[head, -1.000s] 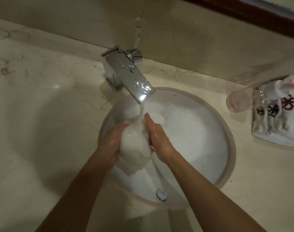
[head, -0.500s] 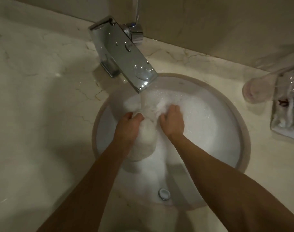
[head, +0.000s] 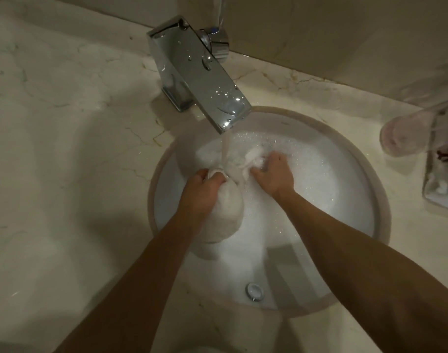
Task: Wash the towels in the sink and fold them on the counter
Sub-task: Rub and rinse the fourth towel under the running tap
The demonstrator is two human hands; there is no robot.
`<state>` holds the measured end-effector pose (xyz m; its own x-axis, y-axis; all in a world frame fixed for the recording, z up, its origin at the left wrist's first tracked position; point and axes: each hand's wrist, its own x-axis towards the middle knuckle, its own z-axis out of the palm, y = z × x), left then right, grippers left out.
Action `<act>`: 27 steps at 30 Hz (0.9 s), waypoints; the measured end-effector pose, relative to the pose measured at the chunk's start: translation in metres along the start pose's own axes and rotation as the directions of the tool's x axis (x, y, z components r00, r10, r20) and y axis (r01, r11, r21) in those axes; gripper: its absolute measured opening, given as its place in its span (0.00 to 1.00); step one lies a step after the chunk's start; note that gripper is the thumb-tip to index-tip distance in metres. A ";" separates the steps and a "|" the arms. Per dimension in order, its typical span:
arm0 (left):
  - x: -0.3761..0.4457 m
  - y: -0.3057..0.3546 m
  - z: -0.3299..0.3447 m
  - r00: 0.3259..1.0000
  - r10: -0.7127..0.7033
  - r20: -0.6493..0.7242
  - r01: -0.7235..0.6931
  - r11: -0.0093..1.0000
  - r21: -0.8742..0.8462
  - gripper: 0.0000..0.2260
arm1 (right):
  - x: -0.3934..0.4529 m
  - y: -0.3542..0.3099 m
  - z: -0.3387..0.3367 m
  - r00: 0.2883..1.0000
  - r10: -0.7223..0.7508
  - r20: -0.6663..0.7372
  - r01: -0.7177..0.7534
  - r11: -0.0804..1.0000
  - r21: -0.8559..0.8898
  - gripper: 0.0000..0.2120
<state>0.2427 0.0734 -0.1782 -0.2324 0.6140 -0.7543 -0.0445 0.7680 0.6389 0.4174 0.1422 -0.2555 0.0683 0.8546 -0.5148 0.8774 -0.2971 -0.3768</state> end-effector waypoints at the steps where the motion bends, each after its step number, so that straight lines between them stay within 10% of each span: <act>1: 0.000 0.001 0.000 1.000 0.001 0.002 -0.001 1.000 0.006 0.10 | 0.002 0.003 -0.001 1.000 -0.007 -0.016 0.007 1.000 0.009 0.19; 7: 0.000 0.003 0.003 1.000 0.021 -0.010 -0.021 1.000 0.010 0.07 | -0.005 0.004 0.008 0.998 -0.003 -0.066 0.024 0.948 0.318 0.08; 17: 0.002 0.004 0.004 1.000 0.008 0.001 -0.008 1.000 -0.025 0.06 | -0.011 -0.006 0.017 0.981 0.181 -0.067 -0.167 0.970 0.179 0.11; 23: -0.004 0.001 0.002 0.999 0.025 0.022 -0.024 0.999 -0.038 0.15 | -0.050 -0.024 0.001 0.972 0.078 -0.220 -0.015 0.962 0.271 0.21; 25: -0.007 0.004 0.002 1.000 0.014 0.028 -0.010 0.992 -0.130 0.21 | -0.069 -0.037 0.006 0.990 0.098 -0.101 -0.044 0.896 0.443 0.20; 27: -0.006 0.007 0.004 0.998 -0.006 0.068 0.022 0.971 -0.238 0.23 | -0.084 -0.052 0.009 0.934 0.159 0.320 -0.349 0.593 0.725 0.27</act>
<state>0.2473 0.0761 -0.1700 -0.1652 0.6206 -0.7665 -0.2793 0.7159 0.6399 0.3623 0.0825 -0.1996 0.0520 0.6147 -0.7870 0.1522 -0.7838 -0.6021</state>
